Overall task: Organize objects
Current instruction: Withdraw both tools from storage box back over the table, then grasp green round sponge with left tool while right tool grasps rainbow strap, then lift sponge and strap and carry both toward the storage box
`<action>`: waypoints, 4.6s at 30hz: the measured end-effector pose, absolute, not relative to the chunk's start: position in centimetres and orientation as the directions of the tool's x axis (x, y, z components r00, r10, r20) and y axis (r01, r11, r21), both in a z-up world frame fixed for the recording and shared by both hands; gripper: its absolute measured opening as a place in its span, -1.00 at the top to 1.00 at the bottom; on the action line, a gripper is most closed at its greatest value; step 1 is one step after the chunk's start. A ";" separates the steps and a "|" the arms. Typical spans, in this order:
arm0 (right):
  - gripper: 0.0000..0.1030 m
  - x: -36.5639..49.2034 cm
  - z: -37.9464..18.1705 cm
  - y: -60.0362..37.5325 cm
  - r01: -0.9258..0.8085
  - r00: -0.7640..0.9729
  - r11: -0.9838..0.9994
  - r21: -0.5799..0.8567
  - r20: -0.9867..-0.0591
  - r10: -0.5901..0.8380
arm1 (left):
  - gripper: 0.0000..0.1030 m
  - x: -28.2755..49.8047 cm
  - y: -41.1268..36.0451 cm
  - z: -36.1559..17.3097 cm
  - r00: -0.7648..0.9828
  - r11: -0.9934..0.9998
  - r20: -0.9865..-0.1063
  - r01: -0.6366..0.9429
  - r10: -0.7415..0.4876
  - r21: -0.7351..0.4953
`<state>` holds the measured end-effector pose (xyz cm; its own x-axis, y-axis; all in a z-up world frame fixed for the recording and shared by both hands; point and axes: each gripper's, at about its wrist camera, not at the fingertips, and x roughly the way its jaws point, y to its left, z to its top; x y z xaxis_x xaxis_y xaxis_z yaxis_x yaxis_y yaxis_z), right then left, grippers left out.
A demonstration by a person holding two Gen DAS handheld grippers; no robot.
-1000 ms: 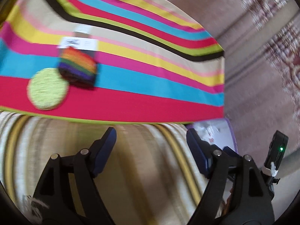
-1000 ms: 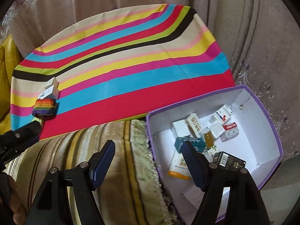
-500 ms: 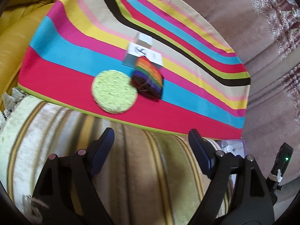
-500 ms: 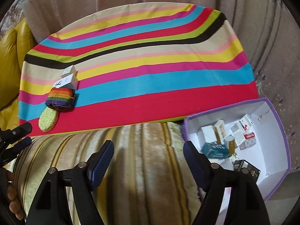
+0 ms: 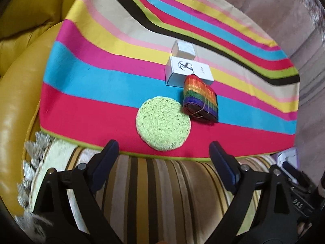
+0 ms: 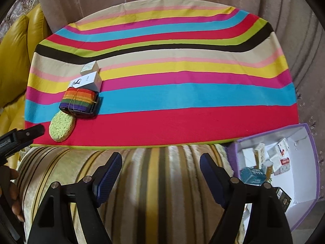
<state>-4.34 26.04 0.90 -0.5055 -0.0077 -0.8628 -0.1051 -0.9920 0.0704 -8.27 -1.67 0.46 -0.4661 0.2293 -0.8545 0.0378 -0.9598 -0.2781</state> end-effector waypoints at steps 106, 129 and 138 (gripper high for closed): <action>-0.65 -9.9 2.0 19.7 -0.057 -0.569 -0.994 0.098 -0.821 -0.048 | -0.59 -6.2 -0.1 1.5 -0.523 -0.994 -0.849 0.021 0.078 -0.105; -0.65 -4.2 2.5 28.6 -0.217 -0.566 -0.973 0.081 -0.822 0.058 | -0.59 -4.9 8.3 3.1 -0.522 -0.977 -0.829 -0.173 0.201 -0.128; -0.65 -1.9 2.8 31.7 -0.287 -0.562 -0.955 0.071 -0.820 0.108 | -0.59 -4.1 12.9 3.4 -0.512 -0.951 -0.819 -0.281 0.260 -0.126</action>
